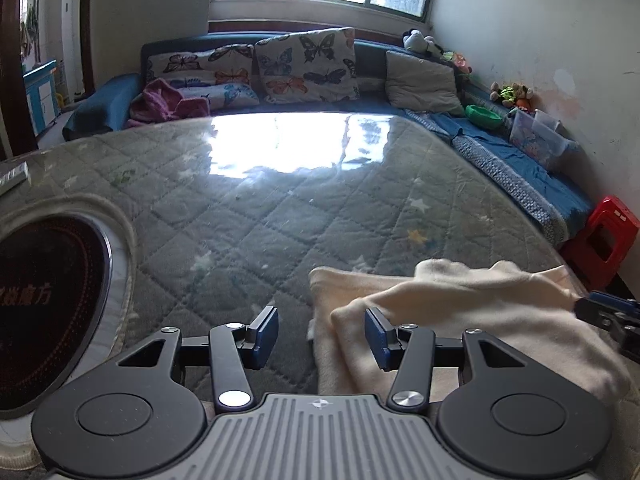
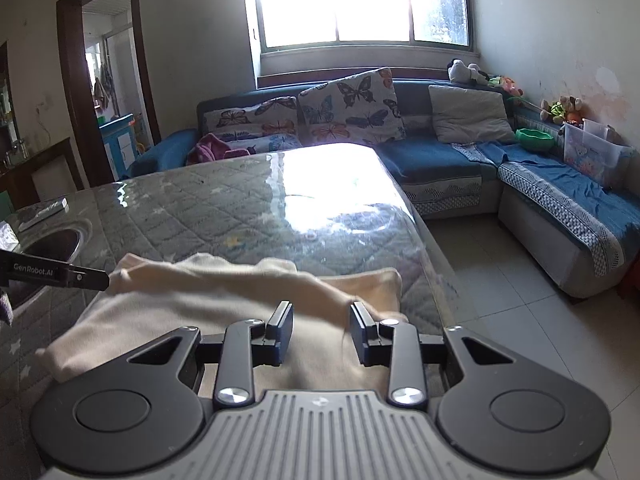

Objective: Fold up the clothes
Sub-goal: 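Lower the folded sweatshirt onto the table and open both grippers, then press and smooth the folded sweatshirt with both grippers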

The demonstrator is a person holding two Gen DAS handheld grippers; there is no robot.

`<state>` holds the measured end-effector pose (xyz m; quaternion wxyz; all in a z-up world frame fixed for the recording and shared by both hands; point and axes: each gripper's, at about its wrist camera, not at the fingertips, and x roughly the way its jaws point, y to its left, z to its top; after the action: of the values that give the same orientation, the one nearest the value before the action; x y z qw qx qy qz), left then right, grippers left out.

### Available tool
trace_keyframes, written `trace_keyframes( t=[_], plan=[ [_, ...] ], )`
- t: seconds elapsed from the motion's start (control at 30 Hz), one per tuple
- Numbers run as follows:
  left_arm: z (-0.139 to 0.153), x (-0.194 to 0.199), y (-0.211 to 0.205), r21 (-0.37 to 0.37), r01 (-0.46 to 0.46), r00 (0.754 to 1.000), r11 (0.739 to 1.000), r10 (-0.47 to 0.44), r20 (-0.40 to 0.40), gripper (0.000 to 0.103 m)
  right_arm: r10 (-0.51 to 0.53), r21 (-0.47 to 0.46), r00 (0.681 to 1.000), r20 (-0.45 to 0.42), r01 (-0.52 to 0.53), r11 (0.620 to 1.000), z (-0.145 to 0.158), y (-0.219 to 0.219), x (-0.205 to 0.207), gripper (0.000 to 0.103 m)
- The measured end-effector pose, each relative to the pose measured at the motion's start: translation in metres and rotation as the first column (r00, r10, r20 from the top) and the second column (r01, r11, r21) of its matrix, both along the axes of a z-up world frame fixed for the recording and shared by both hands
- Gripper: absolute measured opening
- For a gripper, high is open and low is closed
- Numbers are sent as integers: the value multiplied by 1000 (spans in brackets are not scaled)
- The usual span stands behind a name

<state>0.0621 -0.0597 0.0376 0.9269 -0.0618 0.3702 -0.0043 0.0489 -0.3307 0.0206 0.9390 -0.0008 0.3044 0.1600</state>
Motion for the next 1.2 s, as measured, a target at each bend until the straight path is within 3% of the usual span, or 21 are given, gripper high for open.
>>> trace_keyframes(
  t=[0.2,0.53,0.93,1.2],
  plan=[
    [7,11,-23,-1,74,997,997,-74,12,49,17,-23,1000,-21,-17,1000,-5,15,26,25],
    [-5,41,-63,35,179,984,983,-178,-17,49,37,-57,998,-47,-40,998,-16,27,47,25],
    [-21,57,-72,59,190,981,980,-188,-44,49,41,-65,998,-48,-44,997,-20,29,56,25],
    [-21,54,-75,72,180,983,981,-177,-41,50,84,-55,996,-2,-84,995,-5,30,33,25]
  ],
)
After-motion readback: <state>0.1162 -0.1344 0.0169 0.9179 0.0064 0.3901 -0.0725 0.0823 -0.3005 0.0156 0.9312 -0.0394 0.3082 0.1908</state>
